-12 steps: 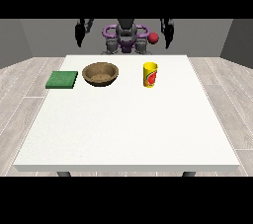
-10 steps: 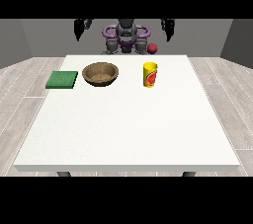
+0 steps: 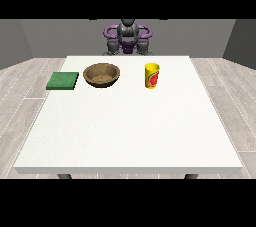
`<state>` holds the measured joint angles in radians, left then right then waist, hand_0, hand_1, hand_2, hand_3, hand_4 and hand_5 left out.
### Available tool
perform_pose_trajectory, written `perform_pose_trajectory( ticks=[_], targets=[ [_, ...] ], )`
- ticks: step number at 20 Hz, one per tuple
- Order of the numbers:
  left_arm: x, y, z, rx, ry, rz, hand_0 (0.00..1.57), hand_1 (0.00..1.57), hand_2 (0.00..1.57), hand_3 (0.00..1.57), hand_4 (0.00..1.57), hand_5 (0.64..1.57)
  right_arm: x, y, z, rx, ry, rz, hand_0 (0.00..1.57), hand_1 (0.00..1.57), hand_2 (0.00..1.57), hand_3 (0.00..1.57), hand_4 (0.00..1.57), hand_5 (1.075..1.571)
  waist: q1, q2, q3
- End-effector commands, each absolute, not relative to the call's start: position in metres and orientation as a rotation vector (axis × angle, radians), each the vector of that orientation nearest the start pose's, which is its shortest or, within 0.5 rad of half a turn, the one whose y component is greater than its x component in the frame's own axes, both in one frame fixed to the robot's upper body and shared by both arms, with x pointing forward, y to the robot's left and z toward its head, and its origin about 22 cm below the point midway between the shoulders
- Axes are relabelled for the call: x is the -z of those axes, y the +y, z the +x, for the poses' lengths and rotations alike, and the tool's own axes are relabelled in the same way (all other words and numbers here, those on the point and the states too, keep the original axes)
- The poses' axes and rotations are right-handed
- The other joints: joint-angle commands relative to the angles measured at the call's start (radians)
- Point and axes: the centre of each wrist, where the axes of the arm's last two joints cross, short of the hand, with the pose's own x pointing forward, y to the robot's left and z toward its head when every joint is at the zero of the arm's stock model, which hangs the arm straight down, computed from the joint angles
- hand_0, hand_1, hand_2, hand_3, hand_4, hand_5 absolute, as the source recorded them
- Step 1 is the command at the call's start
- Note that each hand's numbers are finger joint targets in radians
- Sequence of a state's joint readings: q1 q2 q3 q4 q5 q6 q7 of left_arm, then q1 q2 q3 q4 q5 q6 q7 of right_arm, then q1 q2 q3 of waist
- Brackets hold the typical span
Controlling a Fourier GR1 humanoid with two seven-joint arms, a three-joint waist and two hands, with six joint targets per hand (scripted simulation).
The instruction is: Pick the cup and pour the ball into the bowl, then pick the bowl and place it on the pad
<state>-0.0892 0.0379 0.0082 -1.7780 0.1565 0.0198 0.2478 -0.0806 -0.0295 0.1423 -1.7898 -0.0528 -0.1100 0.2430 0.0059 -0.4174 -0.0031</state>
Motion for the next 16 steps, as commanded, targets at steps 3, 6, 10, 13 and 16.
perform_pose_trajectory(
  ticks=[3, 6, 10, 13, 16],
  targets=[
    [-0.068, 0.220, 0.236, -0.144, -1.446, -0.249, 0.00, 0.00, 0.00, 0.00, 0.00, 1.539, -0.078, -0.115, 0.223, 0.012, -1.419, 0.158, 0.00, 0.00, 0.00, 0.00, 0.62, 1.568, 0.027, -0.060, 0.0014],
    [-0.080, 0.215, 0.226, -0.102, -1.563, -0.262, 0.00, 0.00, 0.00, 0.00, 0.00, 1.535, -0.105, -0.100, 0.223, 0.001, -1.511, 0.143, 0.00, 0.00, 0.00, 0.00, 0.51, 1.571, 0.008, 0.024, 0.0022],
    [-0.113, 0.203, 0.259, -0.020, -1.738, -0.246, 0.00, 0.00, 0.00, 0.00, 0.00, 1.517, -0.139, -0.092, 0.258, -0.123, -1.711, 0.086, 0.00, 0.00, 0.00, 0.00, 0.20, 1.570, -0.015, 0.234, 0.0025],
    [-0.134, 0.222, 0.280, -0.028, -1.850, -0.200, 0.00, 0.00, 0.00, 0.00, 0.00, 1.509, -0.144, -0.119, 0.265, -0.110, -1.803, 0.109, 0.00, 0.00, 0.00, 0.00, 0.00, 1.570, -0.046, 0.384, 0.0035],
    [-0.144, 0.228, 0.297, -0.021, -1.974, -0.136, 0.00, 0.00, 0.00, 0.00, 0.00, 1.509, -0.157, -0.128, 0.271, -0.151, -1.887, 0.145, 0.00, 0.00, 0.00, 0.00, 0.00, 1.570, -0.097, 0.513, 0.0035]
  ],
)
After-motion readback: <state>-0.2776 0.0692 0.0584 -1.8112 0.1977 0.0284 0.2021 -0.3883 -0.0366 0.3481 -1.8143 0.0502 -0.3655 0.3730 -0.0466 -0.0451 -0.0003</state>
